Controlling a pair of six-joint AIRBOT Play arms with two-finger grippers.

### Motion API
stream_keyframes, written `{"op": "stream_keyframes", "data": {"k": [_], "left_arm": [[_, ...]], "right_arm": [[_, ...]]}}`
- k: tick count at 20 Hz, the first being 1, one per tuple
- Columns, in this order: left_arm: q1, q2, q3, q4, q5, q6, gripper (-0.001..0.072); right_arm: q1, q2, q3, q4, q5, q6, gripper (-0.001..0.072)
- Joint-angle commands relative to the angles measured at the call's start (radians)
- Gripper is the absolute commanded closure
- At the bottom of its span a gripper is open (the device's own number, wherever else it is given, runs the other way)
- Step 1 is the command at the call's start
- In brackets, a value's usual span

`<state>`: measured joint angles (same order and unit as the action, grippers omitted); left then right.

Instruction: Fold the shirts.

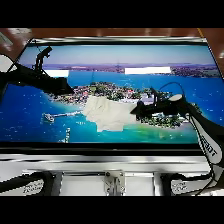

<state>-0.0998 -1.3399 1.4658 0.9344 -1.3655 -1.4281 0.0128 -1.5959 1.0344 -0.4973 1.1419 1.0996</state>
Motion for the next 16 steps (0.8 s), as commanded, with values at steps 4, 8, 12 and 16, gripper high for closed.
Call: {"op": "stream_keyframes", "data": {"k": [4, 8, 12, 16], "left_arm": [[-0.038, 0.0, 0.0, -0.003, 0.091, -0.01, 0.0672], [-0.074, 0.001, 0.0, -0.003, 0.078, -0.011, 0.0672], [-0.132, 0.001, 0.0, -0.003, 0.022, -0.062, 0.0672], [-0.21, 0.0, 0.0, -0.003, 0.019, -0.106, 0.0671]], "right_arm": [[-0.03, 0.098, 0.556, -0.373, 0.119, 0.23, 0.0644], [-0.182, 0.098, 0.727, -0.672, 0.168, 0.261, 0.0645], [-0.461, 0.03, 0.727, -0.715, 0.198, 0.262, 0.0645], [-0.774, -0.039, 0.656, -0.715, 0.268, 0.296, 0.0645]]}}
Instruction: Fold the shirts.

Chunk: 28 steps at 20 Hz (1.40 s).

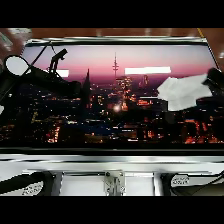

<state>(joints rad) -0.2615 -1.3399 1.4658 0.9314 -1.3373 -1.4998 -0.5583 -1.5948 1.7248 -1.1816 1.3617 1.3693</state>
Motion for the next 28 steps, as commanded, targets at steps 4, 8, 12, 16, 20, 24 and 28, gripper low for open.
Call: {"op": "stream_keyframes", "data": {"k": [4, 8, 12, 16, 20, 24, 28], "left_arm": [[-0.113, 0.001, 0.0, 0.0, 0.002, -0.043, 0.0671], [-0.155, 0.0, 0.0, 0.0, 0.041, -0.062, 0.0672], [-0.165, 0.001, 0.0, 0.0, 0.084, -0.062, 0.0671], [-0.171, 0.001, 0.0, 0.0, 0.084, -0.062, 0.0672], [-0.172, 0.001, 0.0, 0.002, 0.087, -0.057, 0.0671], [-0.164, 0.001, 0.0, 0.005, 0.102, -0.03, 0.0671], [-0.163, 0.0, 0.0, 0.078, 0.188, -0.034, 0.0673]], "right_arm": [[-0.496, -0.019, -0.235, -0.021, 0.037, 0.064, 0.0645], [-0.724, 0.05, -0.461, -0.019, 0.026, 0.1, 0.0645], [-0.815, 0.192, -0.685, -0.016, -0.027, 0.153, 0.0644], [-0.81, 0.317, -0.87, 0.022, -0.149, 0.251, 0.0644], [-0.81, 0.401, -0.966, -0.065, -0.165, 0.268, 0.0568], [-0.81, 0.523, -0.904, -0.228, -0.172, 0.186, 0.0075], [-0.808, 0.65, -0.747, 0.002, -0.283, 0.153, 0.0076]]}}
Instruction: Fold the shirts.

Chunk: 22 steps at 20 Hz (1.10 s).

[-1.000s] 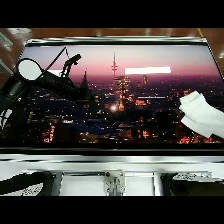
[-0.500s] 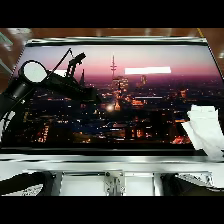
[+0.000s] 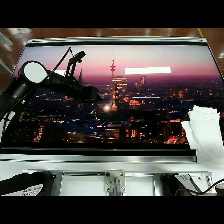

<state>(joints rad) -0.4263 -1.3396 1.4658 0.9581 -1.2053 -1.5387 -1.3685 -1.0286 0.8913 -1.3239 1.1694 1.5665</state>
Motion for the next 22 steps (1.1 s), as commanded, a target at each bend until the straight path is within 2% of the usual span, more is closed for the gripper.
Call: {"op": "stream_keyframes", "data": {"k": [1, 2, 3, 4, 5, 6, 7, 8, 9, 10, 12, 16, 22], "left_arm": [[0.001, -0.001, 0.001, 0.114, 0.076, -0.025, 0.0673], [0.0, -0.008, 0.007, 0.229, 0.067, -0.138, 0.0674], [-0.004, -0.021, 0.013, 0.386, 0.029, -0.264, 0.0674], [-0.005, -0.039, 0.013, 0.51, -0.021, -0.325, 0.0674], [-0.005, -0.059, 0.013, 0.568, -0.081, -0.337, 0.0673], [-0.005, -0.078, 0.013, 0.606, -0.156, -0.336, 0.0657], [-0.006, -0.092, 0.012, 0.624, -0.219, -0.335, 0.0463], [-0.006, -0.1, 0.012, 0.624, -0.267, -0.333, 0.0057], [-0.006, -0.1, 0.012, 0.624, -0.286, -0.324, -0.0007], [-0.008, -0.098, 0.012, 0.624, -0.289, -0.304, -0.0007], [-0.009, -0.097, 0.012, 0.64, -0.281, -0.303, -0.0006], [-0.01, -0.097, 0.012, 0.657, -0.218, -0.302, -0.0006], [-0.01, -0.098, 0.011, 0.657, -0.13, -0.301, -0.0006]], "right_arm": [[0.023, 0.103, 0.123, 0.29, -0.144, -0.114, 0.0092], [0.081, 0.114, 0.163, 0.417, -0.156, -0.227, 0.0236], [0.171, 0.116, 0.195, 0.486, -0.129, -0.328, 0.0317], [0.314, 0.116, 0.209, 0.488, -0.109, -0.402, 0.0316], [0.464, 0.114, 0.208, 0.443, -0.1, -0.435, 0.0316], [0.636, 0.106, 0.209, 0.339, -0.09, -0.423, 0.0314], [0.796, 0.091, 0.208, 0.197, -0.076, -0.34, 0.02], [0.923, 0.068, 0.208, 0.048, -0.067, -0.221, 0.0085], [1.024, 0.036, 0.209, -0.1, -0.053, -0.079, 0.0039], [1.092, 0.009, 0.209, -0.189, -0.028, -0.016, 0.0038], [1.179, -0.035, 0.209, -0.255, 0.03, -0.007, 0.0039], [1.261, -0.055, 0.209, -0.252, 0.048, -0.007, 0.0039], [1.266, -0.055, 0.209, -0.246, 0.047, -0.007, 0.0039]]}}
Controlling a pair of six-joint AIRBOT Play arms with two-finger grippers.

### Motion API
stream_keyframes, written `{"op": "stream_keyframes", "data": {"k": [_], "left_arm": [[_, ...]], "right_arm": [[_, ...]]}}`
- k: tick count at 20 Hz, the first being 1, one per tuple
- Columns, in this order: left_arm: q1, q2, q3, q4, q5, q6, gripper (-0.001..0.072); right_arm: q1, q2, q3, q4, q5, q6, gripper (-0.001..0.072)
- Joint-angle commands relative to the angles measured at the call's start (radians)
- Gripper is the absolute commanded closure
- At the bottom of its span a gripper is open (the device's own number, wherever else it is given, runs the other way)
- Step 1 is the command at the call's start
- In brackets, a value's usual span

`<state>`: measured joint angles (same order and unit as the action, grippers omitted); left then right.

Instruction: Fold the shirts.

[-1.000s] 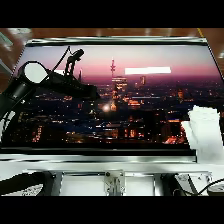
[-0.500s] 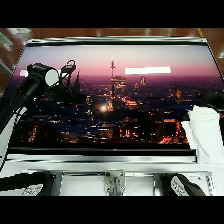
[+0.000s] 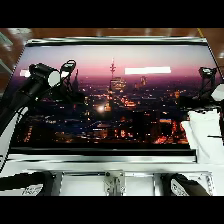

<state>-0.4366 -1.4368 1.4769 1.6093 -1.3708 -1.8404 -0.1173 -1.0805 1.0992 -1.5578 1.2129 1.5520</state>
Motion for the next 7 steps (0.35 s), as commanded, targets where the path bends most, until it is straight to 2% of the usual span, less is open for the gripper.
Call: {"op": "stream_keyframes", "data": {"k": [1, 3, 7], "left_arm": [[0.0, 0.0, 0.0, 0.006, 0.035, 0.02, -0.0006], [0.0, 0.0, 0.0, 0.006, 0.035, 0.053, -0.0006], [0.0, -0.001, 0.0, 0.007, 0.036, 0.053, -0.0006]], "right_arm": [[0.014, -0.003, 0.001, -0.012, 0.004, 0.007, 0.0039], [0.014, -0.003, 0.001, -0.012, 0.003, 0.007, 0.0039], [0.014, -0.003, 0.001, -0.012, 0.004, 0.007, 0.0039]]}}
